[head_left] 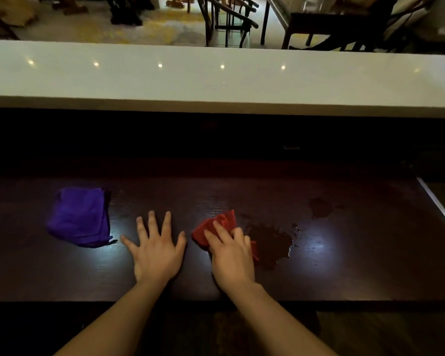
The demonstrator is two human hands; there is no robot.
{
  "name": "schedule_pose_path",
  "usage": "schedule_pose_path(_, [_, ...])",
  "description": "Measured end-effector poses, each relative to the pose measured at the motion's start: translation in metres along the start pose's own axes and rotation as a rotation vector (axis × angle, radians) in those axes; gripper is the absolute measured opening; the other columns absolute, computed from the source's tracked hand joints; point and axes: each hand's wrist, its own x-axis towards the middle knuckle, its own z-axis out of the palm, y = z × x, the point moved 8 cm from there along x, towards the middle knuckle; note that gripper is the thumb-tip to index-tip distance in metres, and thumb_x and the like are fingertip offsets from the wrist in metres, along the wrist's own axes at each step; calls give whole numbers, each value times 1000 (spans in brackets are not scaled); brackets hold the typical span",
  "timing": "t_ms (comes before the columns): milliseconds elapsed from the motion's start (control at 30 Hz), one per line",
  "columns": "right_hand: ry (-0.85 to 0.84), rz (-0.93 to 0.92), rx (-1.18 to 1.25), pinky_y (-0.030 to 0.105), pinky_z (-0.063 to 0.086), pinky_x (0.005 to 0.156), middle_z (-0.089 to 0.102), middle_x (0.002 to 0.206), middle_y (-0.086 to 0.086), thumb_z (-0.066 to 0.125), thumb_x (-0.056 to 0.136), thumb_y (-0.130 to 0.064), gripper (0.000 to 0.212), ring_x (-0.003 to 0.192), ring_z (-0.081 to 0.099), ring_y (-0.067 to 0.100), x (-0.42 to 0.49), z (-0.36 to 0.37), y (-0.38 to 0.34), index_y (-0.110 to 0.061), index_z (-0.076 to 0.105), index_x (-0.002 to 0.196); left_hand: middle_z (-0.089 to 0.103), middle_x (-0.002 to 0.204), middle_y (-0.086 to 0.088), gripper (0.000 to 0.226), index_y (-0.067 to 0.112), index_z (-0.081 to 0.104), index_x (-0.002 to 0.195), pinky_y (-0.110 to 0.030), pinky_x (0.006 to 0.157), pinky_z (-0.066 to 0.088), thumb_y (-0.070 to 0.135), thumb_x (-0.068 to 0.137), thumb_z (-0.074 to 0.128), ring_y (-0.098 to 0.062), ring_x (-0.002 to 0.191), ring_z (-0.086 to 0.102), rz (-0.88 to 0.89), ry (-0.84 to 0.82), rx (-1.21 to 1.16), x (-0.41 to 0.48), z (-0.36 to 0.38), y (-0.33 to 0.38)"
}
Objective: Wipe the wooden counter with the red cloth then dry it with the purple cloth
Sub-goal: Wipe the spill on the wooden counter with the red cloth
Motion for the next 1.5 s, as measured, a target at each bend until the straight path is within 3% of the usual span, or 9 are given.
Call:
schedule_pose_path(233, [139,12,-53,40,46,69,61,130,-5,71,80,-23,39,85,53,27,-42,-39,85,-30,64,118,22,159,-11,71,31,20,151,-75,108,4,67,90,16,-36,147,6,14,12,-10,1,2,0])
schedule_pose_path(367, [215,-18,198,40,47,83,67,120,0,68,86,-20,29,93,57,25,-20,-75,96,-19,68,116,24,158,-11,70,31,22,151,-76,107,8,66,90,18,-36,146,10,20,36,-7,-1,2,-1])
schedule_pose_path(500, [361,342,544,35,49,81,65,111,-9,56,90,-37,27,96,61,14,-24,-115,178,-35,61,117,27,157,-13,70,30,24,150,-76,106,8,66,90,19,-37,146,12,19,36,2,2,3,0])
schedule_pose_path(633, [196,539,352,36,47,81,48,114,-4,58,90,-43,37,104,56,23,-46,-93,216,-32,57,125,27,157,-13,70,30,24,150,-76,106,8,66,90,19,-38,145,12,21,41,6,2,3,-1])
schedule_pose_path(900, [109,296,-313,42,45,82,50,119,6,43,85,-66,63,104,46,28,-45,-70,183,-25,52,132,26,157,-12,70,31,22,150,-76,106,9,66,90,19,-37,145,12,14,39,10,2,3,-1])
schedule_pose_path(1067, [28,314,-80,42,20,117,27,157,7,40,95,-51,62,143,22,29,-51,-51,178,-14,36,145,26,157,-12,70,31,23,150,-76,106,10,66,90,17,-37,145,12,17,30,13,1,2,0])
schedule_pose_path(1200, [-12,133,-96,37,21,117,29,156,3,36,98,-46,55,143,27,24,-63,-48,175,-15,38,144,26,157,-12,71,30,24,150,-76,106,9,66,90,17,-37,146,12,16,30,10,0,0,0])
schedule_pose_path(1367, [70,568,-33,44,25,117,21,159,8,36,100,-39,54,144,21,30,-41,-68,224,-13,32,147,24,158,-12,68,31,22,151,-75,106,8,65,91,20,-36,146,9,9,21,2,-1,0,1])
schedule_pose_path(1500, [8,297,-96,39,20,114,27,156,11,44,97,-40,55,142,27,31,-64,-48,175,-12,37,144,24,158,-12,68,31,23,150,-75,106,8,65,92,24,-35,146,9,11,11,4,0,2,-1])
